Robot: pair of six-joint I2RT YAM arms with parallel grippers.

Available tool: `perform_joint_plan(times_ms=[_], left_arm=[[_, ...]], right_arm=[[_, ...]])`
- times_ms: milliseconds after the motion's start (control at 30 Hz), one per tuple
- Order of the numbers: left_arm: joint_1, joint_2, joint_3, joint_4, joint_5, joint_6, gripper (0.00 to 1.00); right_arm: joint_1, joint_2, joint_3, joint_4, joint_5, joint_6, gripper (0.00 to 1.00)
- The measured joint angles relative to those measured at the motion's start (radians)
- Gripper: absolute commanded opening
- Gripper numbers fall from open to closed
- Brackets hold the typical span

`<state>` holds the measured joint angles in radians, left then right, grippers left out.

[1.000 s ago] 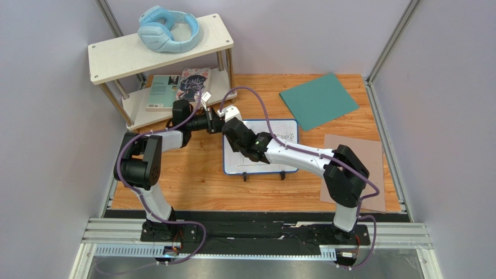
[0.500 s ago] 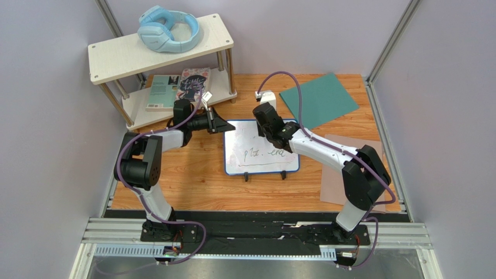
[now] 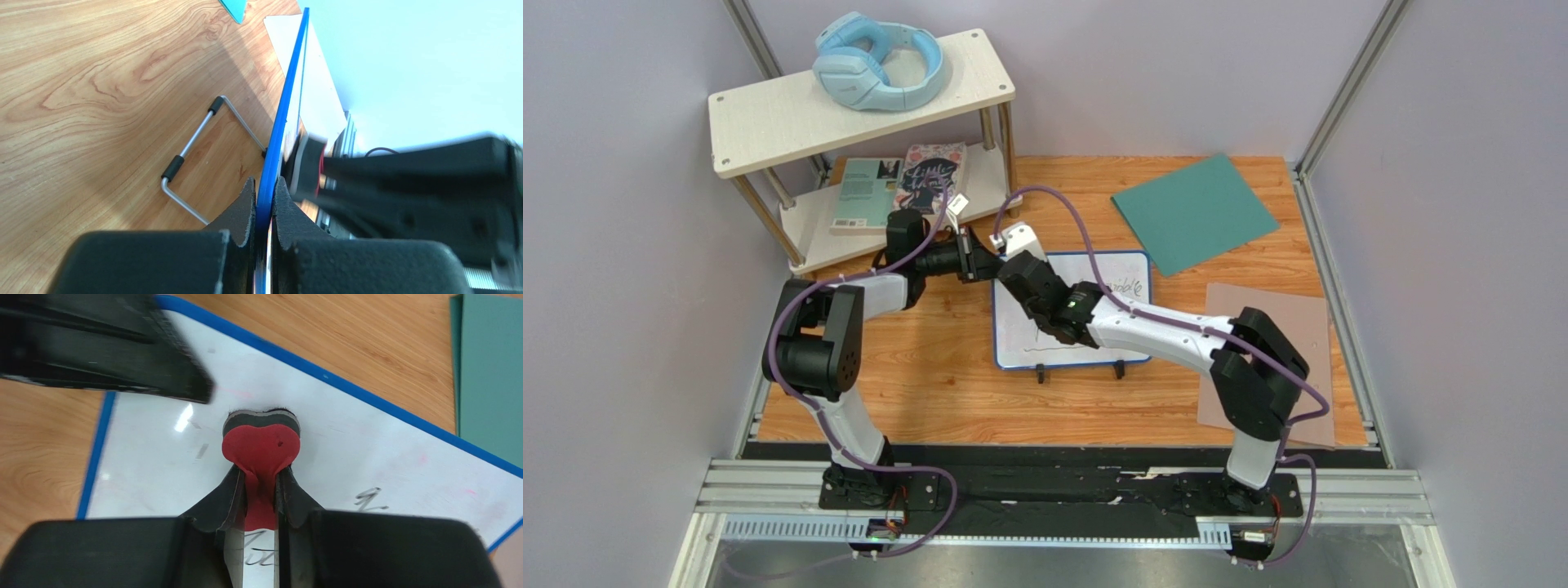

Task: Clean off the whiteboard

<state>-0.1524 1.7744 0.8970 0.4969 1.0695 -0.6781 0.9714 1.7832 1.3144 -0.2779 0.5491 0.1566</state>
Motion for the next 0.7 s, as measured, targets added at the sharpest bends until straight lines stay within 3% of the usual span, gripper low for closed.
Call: perform_joint_plan(times_ms=[300, 500, 700], left_arm=[[0.011, 0.0, 0.0, -0.024, -0.005, 0.023, 0.0], [0.01, 0.0, 0.0, -0.03, -0.004, 0.031, 0.0], [0.002, 0.0, 0.0, -0.026, -0.008, 0.029, 0.0]], right_arm=[[0.034, 0.162, 0.272, -0.208, -0.044, -0.015, 0.0], [0.026, 0.15, 0.248, -0.197, -0.044, 0.005, 0.0], [-0.035, 0.054, 0.103, -0.095, -0.123, 0.094, 0.0]])
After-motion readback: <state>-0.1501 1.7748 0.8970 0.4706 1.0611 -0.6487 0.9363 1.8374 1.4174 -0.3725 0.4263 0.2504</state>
